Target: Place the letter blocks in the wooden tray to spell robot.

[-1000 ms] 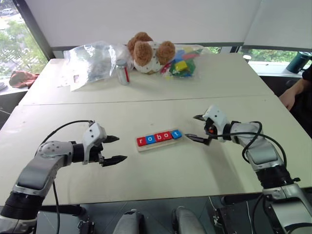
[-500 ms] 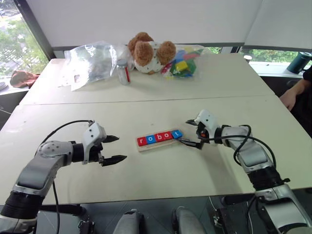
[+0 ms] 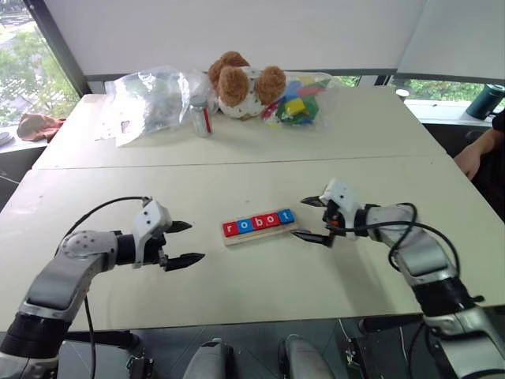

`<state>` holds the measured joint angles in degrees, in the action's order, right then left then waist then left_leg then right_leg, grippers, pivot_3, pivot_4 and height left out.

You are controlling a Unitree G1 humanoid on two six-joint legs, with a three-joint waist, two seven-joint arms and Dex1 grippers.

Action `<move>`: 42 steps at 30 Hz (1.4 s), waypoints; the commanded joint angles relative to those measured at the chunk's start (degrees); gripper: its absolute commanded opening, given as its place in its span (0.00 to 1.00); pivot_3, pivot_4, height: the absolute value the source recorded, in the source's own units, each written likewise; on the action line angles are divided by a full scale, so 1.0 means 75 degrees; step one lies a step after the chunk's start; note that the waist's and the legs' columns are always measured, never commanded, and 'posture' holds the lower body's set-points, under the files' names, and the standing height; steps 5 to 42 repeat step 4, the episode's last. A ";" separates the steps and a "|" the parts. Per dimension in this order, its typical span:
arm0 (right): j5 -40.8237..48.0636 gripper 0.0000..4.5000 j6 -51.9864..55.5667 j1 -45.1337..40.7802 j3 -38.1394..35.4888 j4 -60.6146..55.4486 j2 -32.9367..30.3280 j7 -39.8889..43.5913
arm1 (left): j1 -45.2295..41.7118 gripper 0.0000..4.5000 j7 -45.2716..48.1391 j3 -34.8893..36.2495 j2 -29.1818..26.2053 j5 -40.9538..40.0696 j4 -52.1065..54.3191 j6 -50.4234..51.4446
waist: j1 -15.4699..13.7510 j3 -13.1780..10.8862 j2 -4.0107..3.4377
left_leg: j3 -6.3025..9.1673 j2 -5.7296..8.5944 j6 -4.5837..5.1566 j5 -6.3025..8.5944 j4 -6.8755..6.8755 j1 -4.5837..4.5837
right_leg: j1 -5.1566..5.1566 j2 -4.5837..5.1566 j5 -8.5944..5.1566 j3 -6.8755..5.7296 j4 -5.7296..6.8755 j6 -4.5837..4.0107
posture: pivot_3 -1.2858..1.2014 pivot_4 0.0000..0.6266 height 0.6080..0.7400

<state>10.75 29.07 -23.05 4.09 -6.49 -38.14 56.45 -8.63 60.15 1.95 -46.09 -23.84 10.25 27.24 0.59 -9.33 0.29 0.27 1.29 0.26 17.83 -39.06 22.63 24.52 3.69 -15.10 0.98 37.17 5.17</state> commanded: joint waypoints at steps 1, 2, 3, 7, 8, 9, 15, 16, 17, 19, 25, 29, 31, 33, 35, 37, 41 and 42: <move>0.1670 0.99 0.2131 0.0541 -0.1818 -0.1623 -0.0753 0.0157 | 0.0427 1.00 0.0068 0.0784 -0.0279 -0.0407 0.0348 0.0197 | -0.0009 0.0000 0.0001 | 0.0001 -0.0001 0.0002 0.0001 0.0000 0.0000 | 0.0000 0.0001 0.0000 0.0000 0.0001 0.0000 | 0.52 0.24 1.00; 0.2003 0.99 0.2609 0.0842 -0.2223 -0.1858 -0.0968 0.0194 | 0.0555 1.00 0.0068 0.0931 -0.0304 -0.0468 0.0394 0.0197 | -0.0004 0.0000 0.0002 | 0.0003 -0.0002 0.0002 0.0001 0.0001 0.0000 | -0.0001 0.0002 0.0000 0.0000 -0.0003 0.0000 | 0.52 0.24 1.00; 0.2201 0.99 0.2927 0.1141 -0.2522 -0.2020 -0.1163 0.0208 | 0.0648 1.00 0.0059 0.1049 -0.0332 -0.0568 0.0425 0.0297 | -0.0012 0.0001 0.0002 | 0.0005 -0.0003 0.0003 0.0002 0.0001 -0.0003 | -0.0006 0.0003 0.0000 -0.0001 -0.0005 0.0000 | 0.52 0.24 1.00; 0.2316 0.99 0.3133 0.1431 -0.2744 -0.2133 -0.1338 0.0211 | 0.0728 1.00 0.0068 0.1125 -0.0367 -0.0606 0.0450 0.0332 | -0.0012 0.0001 0.0002 | 0.0006 -0.0003 0.0003 0.0002 0.0001 -0.0007 | -0.0012 0.0004 0.0000 -0.0001 -0.0007 -0.0001 | 0.52 0.24 1.00; 0.2316 0.99 0.3133 0.1431 -0.2744 -0.2133 -0.1338 0.0211 | 0.0728 1.00 0.0068 0.1125 -0.0367 -0.0606 0.0450 0.0332 | -0.0012 0.0001 0.0002 | 0.0006 -0.0003 0.0003 0.0002 0.0001 -0.0007 | -0.0012 0.0004 0.0000 -0.0001 -0.0007 -0.0001 | 0.52 0.24 1.00; 0.2316 0.99 0.3133 0.1431 -0.2744 -0.2133 -0.1338 0.0211 | 0.0728 1.00 0.0068 0.1125 -0.0367 -0.0606 0.0450 0.0332 | -0.0012 0.0001 0.0002 | 0.0006 -0.0003 0.0003 0.0002 0.0001 -0.0007 | -0.0012 0.0004 0.0000 -0.0001 -0.0007 -0.0001 | 0.52 0.24 1.00; 0.2316 0.99 0.3133 0.1431 -0.2744 -0.2133 -0.1338 0.0211 | 0.0728 1.00 0.0068 0.1125 -0.0367 -0.0606 0.0450 0.0332 | -0.0012 0.0001 0.0002 | 0.0006 -0.0003 0.0003 0.0002 0.0001 -0.0007 | -0.0012 0.0004 0.0000 -0.0001 -0.0007 -0.0001 | 0.52 0.24 1.00; 0.2316 0.99 0.3133 0.1431 -0.2744 -0.2133 -0.1338 0.0211 | 0.0728 1.00 0.0068 0.1125 -0.0367 -0.0606 0.0450 0.0332 | -0.0012 0.0001 0.0002 | 0.0006 -0.0003 0.0003 0.0002 0.0001 -0.0007 | -0.0012 0.0004 0.0000 -0.0001 -0.0007 -0.0001 | 0.52 0.24 1.00; 0.2316 0.99 0.3133 0.1431 -0.2744 -0.2133 -0.1338 0.0211 | 0.0728 1.00 0.0068 0.1125 -0.0367 -0.0606 0.0450 0.0332 | -0.0012 0.0001 0.0002 | 0.0006 -0.0003 0.0003 0.0002 0.0001 -0.0007 | -0.0012 0.0004 0.0000 -0.0001 -0.0007 -0.0001 | 0.52 0.24 1.00; 0.2316 0.99 0.3133 0.1431 -0.2744 -0.2133 -0.1338 0.0211 | 0.0728 1.00 0.0068 0.1125 -0.0367 -0.0606 0.0450 0.0332 | -0.0012 0.0001 0.0002 | 0.0006 -0.0003 0.0003 0.0002 0.0001 -0.0007 | -0.0012 0.0004 0.0000 -0.0001 -0.0007 -0.0001 | 0.52 0.24 1.00; 0.2316 0.99 0.3133 0.1431 -0.2744 -0.2133 -0.1338 0.0211 | 0.0728 1.00 0.0068 0.1125 -0.0367 -0.0606 0.0450 0.0332 | -0.0012 0.0001 0.0002 | 0.0006 -0.0003 0.0003 0.0002 0.0001 -0.0007 | -0.0012 0.0004 0.0000 -0.0001 -0.0007 -0.0001 | 0.52 0.24 1.00; 0.2316 0.99 0.3133 0.1431 -0.2744 -0.2133 -0.1338 0.0211 | 0.0728 1.00 0.0068 0.1125 -0.0367 -0.0606 0.0450 0.0332 | -0.0012 0.0001 0.0002 | 0.0006 -0.0003 0.0003 0.0002 0.0001 -0.0007 | -0.0012 0.0004 0.0000 -0.0001 -0.0007 -0.0001 | 0.52 0.24 1.00; 0.2316 0.99 0.3133 0.1431 -0.2744 -0.2133 -0.1338 0.0211 | 0.0728 1.00 0.0068 0.1125 -0.0367 -0.0606 0.0450 0.0332 | -0.0012 0.0001 0.0002 | 0.0006 -0.0003 0.0003 0.0002 0.0001 -0.0007 | -0.0012 0.0004 0.0000 -0.0001 -0.0007 -0.0001 | 0.52 0.24 1.00; 0.2316 0.99 0.3133 0.1431 -0.2744 -0.2133 -0.1338 0.0211 | 0.0728 1.00 0.0068 0.1125 -0.0367 -0.0606 0.0450 0.0332 | -0.0012 0.0001 0.0002 | 0.0006 -0.0003 0.0003 0.0002 0.0001 -0.0007 | -0.0012 0.0004 0.0000 -0.0001 -0.0007 -0.0001 | 0.52 0.24 1.00; 0.2316 0.99 0.3133 0.1431 -0.2744 -0.2133 -0.1338 0.0211 | 0.0728 1.00 0.0068 0.1125 -0.0367 -0.0606 0.0450 0.0332 | -0.0012 0.0001 0.0002 | 0.0006 -0.0003 0.0003 0.0002 0.0001 -0.0007 | -0.0012 0.0004 0.0000 -0.0001 -0.0007 -0.0001 | 0.52 0.24 1.00; 0.2316 0.99 0.3133 0.1431 -0.2744 -0.2133 -0.1338 0.0211 | 0.0728 1.00 0.0068 0.1125 -0.0367 -0.0606 0.0450 0.0332 | -0.0012 0.0001 0.0002 | 0.0006 -0.0003 0.0003 0.0002 0.0001 -0.0007 | -0.0012 0.0004 0.0000 -0.0001 -0.0007 -0.0001 | 0.52 0.24 1.00; 0.2316 0.99 0.3133 0.1431 -0.2744 -0.2133 -0.1338 0.0211 | 0.0728 1.00 0.0068 0.1125 -0.0367 -0.0606 0.0450 0.0332 | -0.0012 0.0001 0.0002 | 0.0006 -0.0003 0.0003 0.0002 0.0001 -0.0007 | -0.0012 0.0004 0.0000 -0.0001 -0.0007 -0.0001 | 0.52 0.24 1.00; 0.2316 0.99 0.3133 0.1431 -0.2744 -0.2133 -0.1338 0.0211 | 0.0728 1.00 0.0068 0.1125 -0.0367 -0.0606 0.0450 0.0332 | -0.0012 0.0001 0.0002 | 0.0006 -0.0003 0.0003 0.0002 0.0001 -0.0007 | -0.0012 0.0004 0.0000 -0.0001 -0.0007 -0.0001 | 0.52 0.24 1.00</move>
